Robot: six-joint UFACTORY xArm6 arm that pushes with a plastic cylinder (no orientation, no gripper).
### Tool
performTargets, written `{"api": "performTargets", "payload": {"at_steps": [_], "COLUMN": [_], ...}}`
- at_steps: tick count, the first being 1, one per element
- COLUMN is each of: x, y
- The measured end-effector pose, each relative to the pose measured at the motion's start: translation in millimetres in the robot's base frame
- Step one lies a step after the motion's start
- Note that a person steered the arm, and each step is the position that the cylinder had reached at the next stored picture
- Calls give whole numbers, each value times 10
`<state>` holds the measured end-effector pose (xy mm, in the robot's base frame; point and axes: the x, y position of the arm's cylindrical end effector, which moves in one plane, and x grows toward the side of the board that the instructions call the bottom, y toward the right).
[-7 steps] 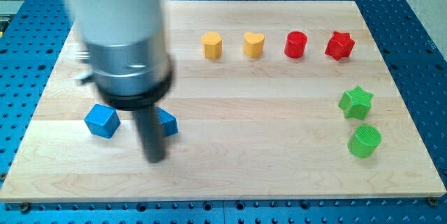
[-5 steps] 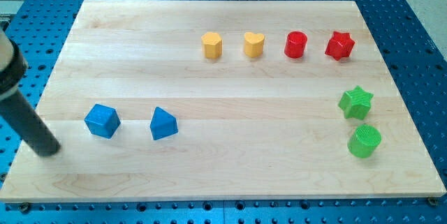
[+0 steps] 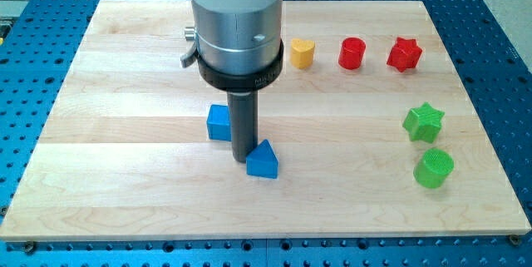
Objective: Push the blue triangle to the bottom of the green circle
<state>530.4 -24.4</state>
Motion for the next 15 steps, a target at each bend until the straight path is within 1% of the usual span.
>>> {"api": "performTargets", "payload": {"at_steps": [1, 2, 3, 4, 6, 8, 9, 11, 12, 13, 14, 15], "x": [214, 253, 228, 305, 538, 547, 547, 547, 547, 549, 783, 874], "y": [445, 1153, 990, 689, 543, 1061, 1132, 1753, 1901, 1901, 1722, 1724]}}
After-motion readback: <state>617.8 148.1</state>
